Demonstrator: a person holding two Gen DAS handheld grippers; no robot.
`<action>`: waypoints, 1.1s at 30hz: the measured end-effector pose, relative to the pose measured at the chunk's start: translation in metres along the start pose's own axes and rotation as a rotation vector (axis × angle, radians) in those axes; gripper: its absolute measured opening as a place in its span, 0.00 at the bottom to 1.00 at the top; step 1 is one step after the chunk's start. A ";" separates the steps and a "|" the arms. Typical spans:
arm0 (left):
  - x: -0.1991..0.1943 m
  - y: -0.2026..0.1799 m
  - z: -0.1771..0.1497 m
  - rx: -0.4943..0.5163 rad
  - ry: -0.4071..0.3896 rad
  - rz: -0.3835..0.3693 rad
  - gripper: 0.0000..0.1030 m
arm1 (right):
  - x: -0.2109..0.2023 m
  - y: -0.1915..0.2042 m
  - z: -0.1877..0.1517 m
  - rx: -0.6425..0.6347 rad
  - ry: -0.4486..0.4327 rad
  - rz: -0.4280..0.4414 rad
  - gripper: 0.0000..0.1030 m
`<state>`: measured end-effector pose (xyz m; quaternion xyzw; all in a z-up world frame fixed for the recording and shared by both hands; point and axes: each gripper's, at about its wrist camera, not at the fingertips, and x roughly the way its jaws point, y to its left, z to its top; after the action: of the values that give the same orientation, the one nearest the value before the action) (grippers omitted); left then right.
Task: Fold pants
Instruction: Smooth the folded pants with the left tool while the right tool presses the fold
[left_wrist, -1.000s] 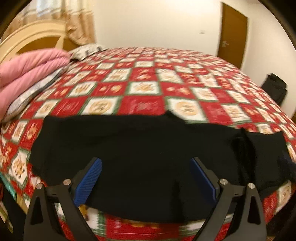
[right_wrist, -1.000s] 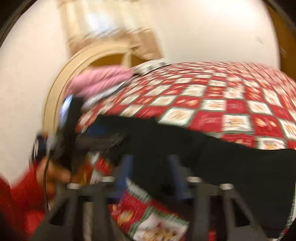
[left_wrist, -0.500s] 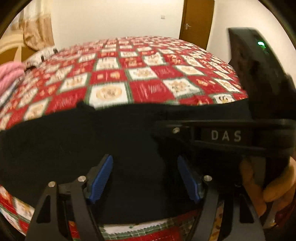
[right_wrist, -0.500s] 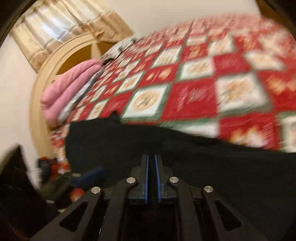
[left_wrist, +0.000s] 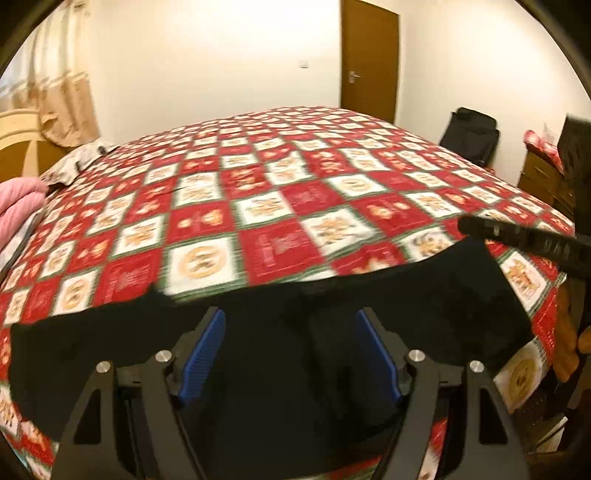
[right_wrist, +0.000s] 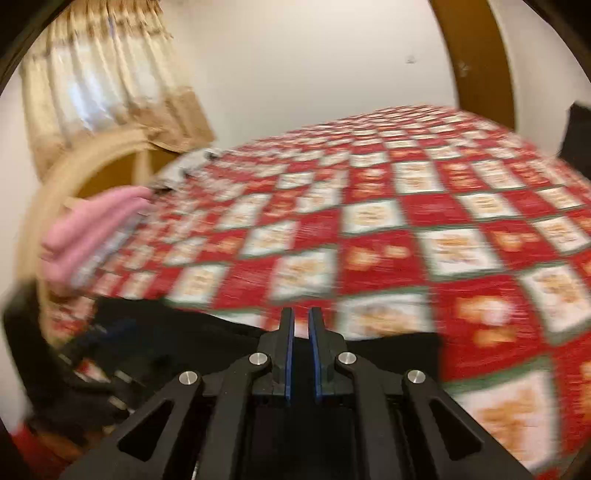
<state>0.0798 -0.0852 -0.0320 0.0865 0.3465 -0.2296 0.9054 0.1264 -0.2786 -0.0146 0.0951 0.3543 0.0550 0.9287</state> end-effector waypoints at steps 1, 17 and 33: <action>0.006 -0.005 0.001 0.006 0.005 -0.014 0.74 | 0.002 -0.011 -0.004 0.010 0.016 -0.055 0.08; 0.007 0.009 -0.022 -0.010 0.084 0.022 0.78 | 0.007 -0.043 -0.024 0.259 -0.043 0.036 0.08; -0.060 0.171 -0.072 -0.343 -0.002 0.336 0.84 | 0.049 0.153 -0.032 -0.006 0.099 0.372 0.09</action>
<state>0.0790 0.1091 -0.0459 -0.0123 0.3600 -0.0137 0.9328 0.1360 -0.1163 -0.0368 0.1533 0.3757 0.2313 0.8842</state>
